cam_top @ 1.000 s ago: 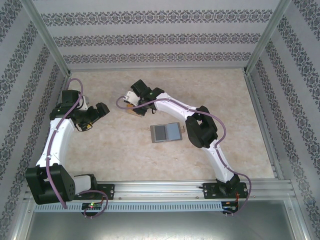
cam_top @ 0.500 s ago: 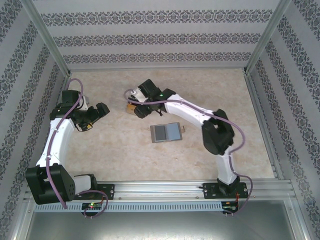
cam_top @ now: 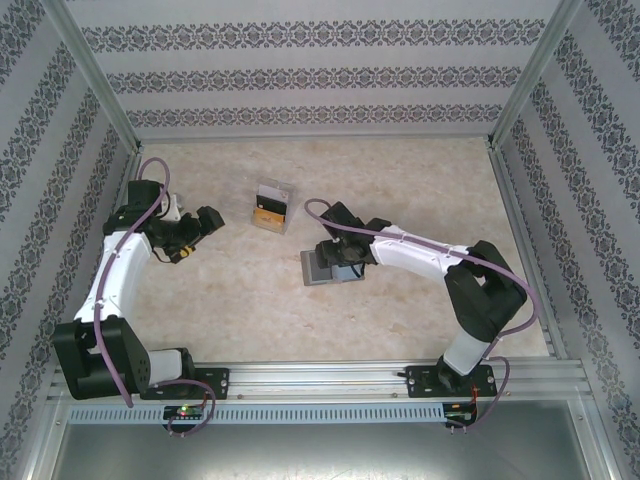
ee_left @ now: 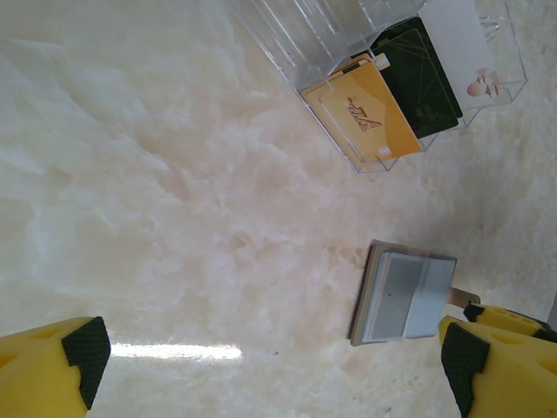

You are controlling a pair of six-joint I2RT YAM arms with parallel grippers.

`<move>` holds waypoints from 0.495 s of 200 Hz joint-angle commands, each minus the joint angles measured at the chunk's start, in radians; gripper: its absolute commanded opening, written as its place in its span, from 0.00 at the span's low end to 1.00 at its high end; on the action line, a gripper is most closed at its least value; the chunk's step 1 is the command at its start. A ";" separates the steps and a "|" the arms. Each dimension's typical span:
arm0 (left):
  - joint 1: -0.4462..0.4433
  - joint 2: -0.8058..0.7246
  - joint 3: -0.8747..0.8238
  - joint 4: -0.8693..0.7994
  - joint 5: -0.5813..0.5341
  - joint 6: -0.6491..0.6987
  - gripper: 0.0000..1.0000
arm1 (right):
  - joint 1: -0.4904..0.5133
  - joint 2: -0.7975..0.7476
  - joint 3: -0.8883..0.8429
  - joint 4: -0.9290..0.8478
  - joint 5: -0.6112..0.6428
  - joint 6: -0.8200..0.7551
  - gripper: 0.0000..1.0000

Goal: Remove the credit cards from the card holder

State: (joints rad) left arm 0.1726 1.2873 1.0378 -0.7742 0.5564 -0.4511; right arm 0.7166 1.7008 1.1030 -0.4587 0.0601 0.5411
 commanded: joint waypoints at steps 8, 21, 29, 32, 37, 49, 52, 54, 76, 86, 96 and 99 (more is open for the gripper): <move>0.006 0.033 0.001 0.029 0.059 -0.001 1.00 | -0.007 0.026 -0.006 0.024 -0.027 0.089 0.67; -0.010 0.043 -0.003 0.043 0.065 -0.027 1.00 | -0.007 0.045 0.002 0.019 -0.031 0.081 0.66; -0.029 0.046 -0.009 0.054 0.063 -0.047 1.00 | -0.008 0.053 0.003 0.016 -0.028 0.075 0.66; -0.038 0.047 -0.009 0.061 0.064 -0.056 1.00 | -0.009 0.056 0.005 0.013 -0.027 0.073 0.65; -0.054 0.048 -0.011 0.072 0.064 -0.068 1.00 | -0.009 0.060 0.006 0.010 -0.025 0.070 0.65; -0.089 0.051 -0.017 0.100 0.057 -0.103 1.00 | -0.012 0.075 0.016 -0.007 -0.019 0.055 0.64; -0.099 0.053 -0.017 0.107 0.055 -0.110 1.00 | -0.012 0.079 0.019 -0.013 -0.015 0.052 0.64; -0.105 0.054 -0.018 0.112 0.053 -0.116 1.00 | -0.012 0.079 0.020 -0.014 -0.014 0.051 0.64; -0.174 0.073 -0.019 0.166 0.029 -0.163 1.00 | -0.018 0.100 0.030 -0.029 -0.004 0.016 0.60; -0.209 0.085 -0.015 0.186 0.019 -0.180 1.00 | -0.026 0.111 0.038 -0.037 -0.012 0.001 0.58; -0.241 0.105 -0.011 0.210 0.016 -0.198 1.00 | -0.031 0.119 0.044 -0.043 -0.011 -0.012 0.57; -0.251 0.110 -0.009 0.214 0.016 -0.200 0.99 | -0.032 0.121 0.045 -0.042 -0.011 -0.017 0.57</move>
State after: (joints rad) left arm -0.0139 1.3590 1.0275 -0.6495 0.5896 -0.5819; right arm 0.7021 1.7958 1.1133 -0.4664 0.0395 0.5682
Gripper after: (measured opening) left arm 0.997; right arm 0.581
